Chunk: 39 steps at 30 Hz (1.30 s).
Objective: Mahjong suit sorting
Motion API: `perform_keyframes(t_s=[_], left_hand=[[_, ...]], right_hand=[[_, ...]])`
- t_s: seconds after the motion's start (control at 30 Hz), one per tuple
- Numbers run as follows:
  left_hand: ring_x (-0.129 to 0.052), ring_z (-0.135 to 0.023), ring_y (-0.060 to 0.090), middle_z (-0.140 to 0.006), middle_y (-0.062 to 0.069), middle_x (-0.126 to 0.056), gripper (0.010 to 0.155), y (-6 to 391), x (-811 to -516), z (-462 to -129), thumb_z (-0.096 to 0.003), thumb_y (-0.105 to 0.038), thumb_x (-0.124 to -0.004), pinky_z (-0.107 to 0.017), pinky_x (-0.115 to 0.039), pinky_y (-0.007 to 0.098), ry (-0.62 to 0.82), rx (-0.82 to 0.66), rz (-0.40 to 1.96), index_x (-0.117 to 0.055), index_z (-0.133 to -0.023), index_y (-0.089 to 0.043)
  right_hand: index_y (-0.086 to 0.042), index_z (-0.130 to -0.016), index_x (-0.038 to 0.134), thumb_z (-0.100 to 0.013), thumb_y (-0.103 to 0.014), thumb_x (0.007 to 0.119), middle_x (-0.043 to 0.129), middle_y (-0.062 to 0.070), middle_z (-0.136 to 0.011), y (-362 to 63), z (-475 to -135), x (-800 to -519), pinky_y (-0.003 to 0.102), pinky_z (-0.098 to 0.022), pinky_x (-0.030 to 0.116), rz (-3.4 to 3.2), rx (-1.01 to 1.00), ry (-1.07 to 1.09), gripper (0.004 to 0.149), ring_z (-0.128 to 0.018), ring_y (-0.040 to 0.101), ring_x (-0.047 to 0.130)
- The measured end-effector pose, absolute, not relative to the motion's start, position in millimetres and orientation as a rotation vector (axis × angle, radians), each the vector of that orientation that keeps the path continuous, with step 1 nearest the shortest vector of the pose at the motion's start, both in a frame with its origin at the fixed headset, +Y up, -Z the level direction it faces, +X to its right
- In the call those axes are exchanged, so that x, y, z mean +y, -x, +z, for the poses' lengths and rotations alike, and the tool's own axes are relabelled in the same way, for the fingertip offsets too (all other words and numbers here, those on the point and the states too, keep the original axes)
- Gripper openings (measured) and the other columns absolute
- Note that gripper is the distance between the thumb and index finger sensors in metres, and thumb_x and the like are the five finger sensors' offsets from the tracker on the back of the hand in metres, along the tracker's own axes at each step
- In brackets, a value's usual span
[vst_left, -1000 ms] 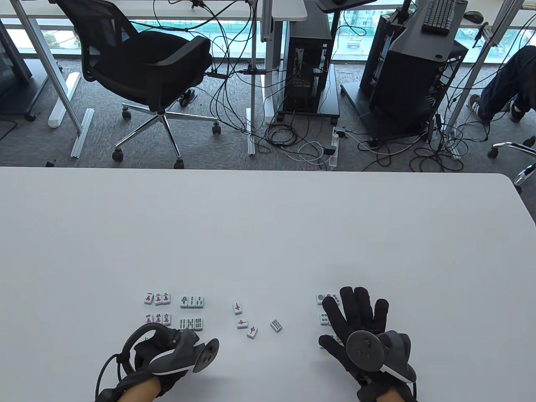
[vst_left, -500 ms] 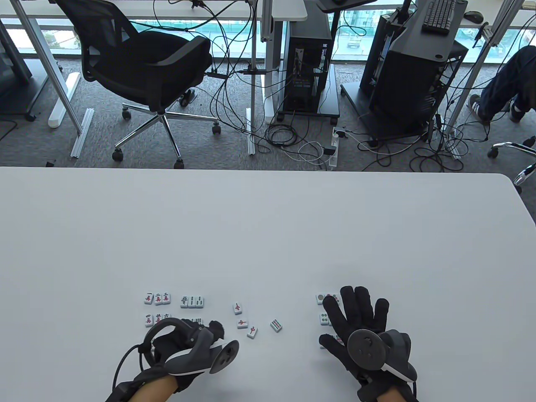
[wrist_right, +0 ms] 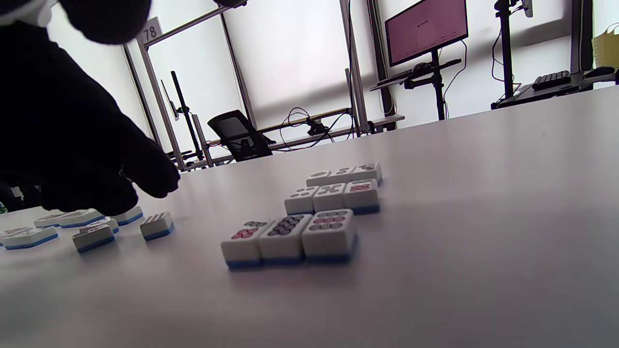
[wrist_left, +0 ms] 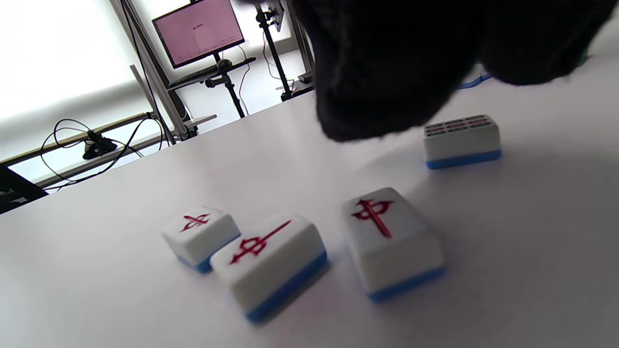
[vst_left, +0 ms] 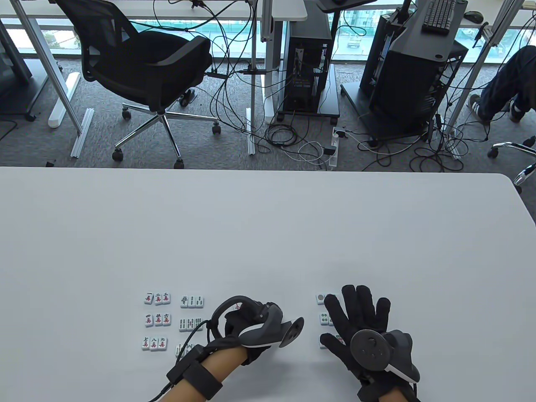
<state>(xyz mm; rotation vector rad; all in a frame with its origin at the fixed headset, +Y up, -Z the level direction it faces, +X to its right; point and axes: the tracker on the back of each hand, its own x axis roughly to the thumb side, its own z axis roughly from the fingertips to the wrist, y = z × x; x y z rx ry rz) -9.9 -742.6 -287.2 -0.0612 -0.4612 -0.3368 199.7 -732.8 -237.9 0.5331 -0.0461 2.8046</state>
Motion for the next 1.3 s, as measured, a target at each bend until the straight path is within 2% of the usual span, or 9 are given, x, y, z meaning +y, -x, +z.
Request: perform_keyframes(t_s=[0.13, 0.3, 0.57, 0.7, 0.87, 1.0, 1.2, 1.3], left_hand=[[-0.087, 0.005, 0.002, -0.025, -0.015, -0.101, 0.066, 2, -750, -297, -0.0321, -0.064, -0.078, -0.008, -0.084, 0.031, 0.153, -0.403, -0.333, -0.089, -0.077, -0.017], [-0.087, 0.005, 0.002, -0.024, -0.016, -0.100, 0.064, -5, -759, -302, -0.0327, -0.061, -0.081, -0.007, -0.084, 0.031, 0.197, -0.385, -0.362, -0.089, -0.076, -0.014], [-0.087, 0.005, 0.002, -0.024, -0.018, -0.099, 0.063, -7, -761, -308, -0.0318, -0.054, -0.086, -0.007, -0.084, 0.030, 0.224, -0.395, -0.325, -0.087, -0.073, -0.008], [-0.087, 0.005, 0.002, -0.025, -0.018, -0.099, 0.061, 1, -749, -302, -0.0310, -0.053, -0.087, -0.008, -0.084, 0.031, 0.159, -0.441, -0.278, -0.087, -0.074, -0.010], [-0.089, 0.003, 0.003, -0.026, -0.018, -0.099, 0.061, 33, -730, -288, -0.0304, -0.052, -0.087, -0.010, -0.085, 0.031, 0.096, -0.547, -0.206, -0.087, -0.076, -0.012], [-0.089, 0.002, 0.003, -0.027, -0.018, -0.099, 0.061, 77, -725, -270, -0.0303, -0.052, -0.087, -0.011, -0.085, 0.031, 0.061, -0.543, -0.206, -0.086, -0.077, -0.013], [-0.089, 0.002, 0.003, -0.027, -0.018, -0.100, 0.061, 133, -733, -242, -0.0300, -0.052, -0.087, -0.011, -0.085, 0.031, 0.142, -0.499, -0.222, -0.086, -0.077, -0.014], [-0.088, 0.003, 0.003, -0.026, -0.018, -0.099, 0.060, 146, -743, -231, -0.0297, -0.052, -0.088, -0.011, -0.085, 0.031, 0.166, -0.497, -0.254, -0.087, -0.077, -0.014]], right_hand=[[-0.036, -0.112, 0.020, -0.052, -0.061, 0.058, 0.004, 0.006, -0.118, -200, -238, -733, 0.068, -0.070, 0.001, 2.804, -0.045, -0.530, 0.075, -0.104, 0.036, -0.006], [-0.036, -0.112, 0.020, -0.052, -0.061, 0.058, 0.003, 0.007, -0.118, -200, -238, -733, 0.068, -0.070, 0.002, 2.802, -0.044, -0.525, 0.075, -0.104, 0.036, -0.006], [-0.036, -0.112, 0.020, -0.052, -0.061, 0.058, 0.004, 0.008, -0.118, -200, -238, -733, 0.068, -0.070, 0.002, 2.812, -0.040, -0.527, 0.075, -0.104, 0.036, -0.005], [-0.035, -0.112, 0.020, -0.052, -0.061, 0.058, 0.004, 0.007, -0.118, -200, -238, -733, 0.068, -0.070, 0.002, 2.813, -0.042, -0.527, 0.075, -0.104, 0.037, -0.005], [-0.035, -0.112, 0.020, -0.052, -0.061, 0.058, 0.004, 0.007, -0.118, -200, -238, -734, 0.069, -0.070, 0.002, 2.824, -0.039, -0.528, 0.075, -0.104, 0.037, -0.005], [-0.035, -0.112, 0.020, -0.052, -0.061, 0.058, 0.004, 0.007, -0.118, -199, -238, -734, 0.069, -0.070, 0.002, 2.832, -0.036, -0.531, 0.075, -0.104, 0.037, -0.005], [-0.035, -0.112, 0.020, -0.052, -0.061, 0.058, 0.004, 0.008, -0.118, -199, -238, -736, 0.069, -0.070, 0.002, 2.852, -0.023, -0.524, 0.075, -0.104, 0.037, -0.005], [-0.035, -0.112, 0.020, -0.052, -0.061, 0.058, 0.004, 0.008, -0.118, -199, -238, -736, 0.069, -0.070, 0.003, 2.860, -0.017, -0.520, 0.076, -0.104, 0.037, -0.005]])
